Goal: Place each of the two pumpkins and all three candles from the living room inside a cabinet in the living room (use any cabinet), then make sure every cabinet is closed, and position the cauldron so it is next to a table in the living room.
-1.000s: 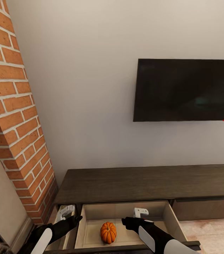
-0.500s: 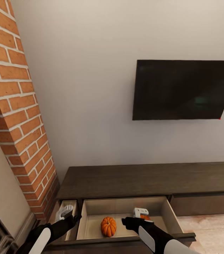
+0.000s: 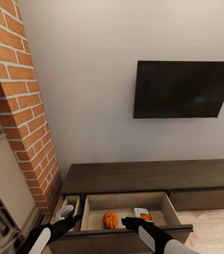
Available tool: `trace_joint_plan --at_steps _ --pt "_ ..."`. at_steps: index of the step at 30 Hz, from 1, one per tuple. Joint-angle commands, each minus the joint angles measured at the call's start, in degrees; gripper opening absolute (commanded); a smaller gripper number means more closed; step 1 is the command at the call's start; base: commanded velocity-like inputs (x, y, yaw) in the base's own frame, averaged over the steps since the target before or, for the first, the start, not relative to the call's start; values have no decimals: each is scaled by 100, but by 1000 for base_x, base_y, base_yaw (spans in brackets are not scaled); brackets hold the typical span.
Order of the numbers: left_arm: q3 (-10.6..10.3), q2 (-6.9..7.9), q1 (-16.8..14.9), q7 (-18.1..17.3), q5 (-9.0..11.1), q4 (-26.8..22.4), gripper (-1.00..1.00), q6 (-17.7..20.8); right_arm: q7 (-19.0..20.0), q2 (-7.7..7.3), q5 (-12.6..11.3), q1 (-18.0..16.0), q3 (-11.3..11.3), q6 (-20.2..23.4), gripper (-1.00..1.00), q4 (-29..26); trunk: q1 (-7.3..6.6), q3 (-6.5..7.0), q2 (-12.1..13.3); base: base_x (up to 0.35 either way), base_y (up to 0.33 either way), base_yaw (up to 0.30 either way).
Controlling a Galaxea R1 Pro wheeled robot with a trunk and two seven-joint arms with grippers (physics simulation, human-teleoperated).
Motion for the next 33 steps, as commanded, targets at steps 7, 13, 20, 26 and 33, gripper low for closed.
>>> trace_joint_plan --at_steps 7,13,20,26,33 --pt "-13 5 -4 32 41 -4 100 12 -36 -3 -43 -5 43 18 100 -10 0 -6 -4 -4 141 0" --pt "-13 5 -4 33 39 -4 100 12 -36 -3 -42 -5 43 14 100 -10 0 -6 -4 0 13 0" --pt "-21 5 -4 33 34 -5 100 12 -36 -3 -45 -5 43 9 100 -10 0 -6 -4 0 0 0" --pt "-22 5 -3 30 32 -4 100 12 -36 -3 -44 -5 43 9 100 -10 0 -6 -4 0 0 0" --pt "-15 5 -3 31 32 -4 100 12 -36 -3 -44 -5 43 9 100 -10 0 -6 -4 -3 0 0"
